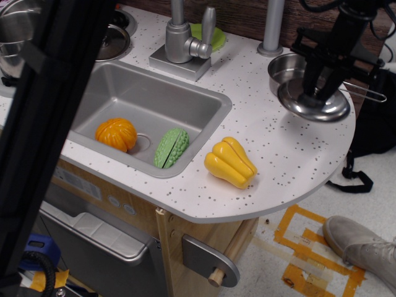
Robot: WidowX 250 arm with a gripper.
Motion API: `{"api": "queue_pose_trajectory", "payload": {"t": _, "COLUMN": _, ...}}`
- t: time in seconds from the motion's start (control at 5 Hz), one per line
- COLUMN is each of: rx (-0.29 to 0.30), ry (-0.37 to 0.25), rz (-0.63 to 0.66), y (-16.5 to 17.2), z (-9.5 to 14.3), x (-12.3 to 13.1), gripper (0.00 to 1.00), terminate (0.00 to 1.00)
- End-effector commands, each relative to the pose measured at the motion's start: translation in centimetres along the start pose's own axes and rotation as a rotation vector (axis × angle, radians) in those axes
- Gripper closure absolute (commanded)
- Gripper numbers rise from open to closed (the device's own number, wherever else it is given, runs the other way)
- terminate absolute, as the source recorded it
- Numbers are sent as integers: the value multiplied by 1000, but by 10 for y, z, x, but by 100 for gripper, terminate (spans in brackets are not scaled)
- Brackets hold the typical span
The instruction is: Put lid on pot or pan
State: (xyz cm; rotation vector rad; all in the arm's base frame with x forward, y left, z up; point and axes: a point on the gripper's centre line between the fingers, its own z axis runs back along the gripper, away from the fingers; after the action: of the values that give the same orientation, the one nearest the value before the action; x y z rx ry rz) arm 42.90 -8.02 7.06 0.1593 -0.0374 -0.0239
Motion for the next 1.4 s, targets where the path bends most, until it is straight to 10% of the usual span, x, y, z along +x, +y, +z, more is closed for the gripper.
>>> {"api": "queue_pose_trajectory", "payload": {"t": 0.0, "rx": -8, "ry": -145, "rz": -71, "y": 28, "z": 38, "x": 30, "gripper": 100, "terminate": 0}}
{"api": "queue_pose_trajectory", "payload": {"t": 0.6, "rx": -52, "ry": -233, "rz": -209, "y": 56, "z": 11, "x": 68, "gripper": 100, "terminate": 0}}
{"api": "queue_pose_trajectory", "payload": {"t": 0.8, "rx": -60, "ry": -284, "rz": -267, "y": 58, "z": 5, "x": 72, "gripper": 0, "terminate": 0}}
{"api": "queue_pose_trajectory", "payload": {"t": 1.2, "rx": -60, "ry": -315, "rz": -313, "y": 61, "z": 3, "x": 75, "gripper": 0, "terminate": 0}}
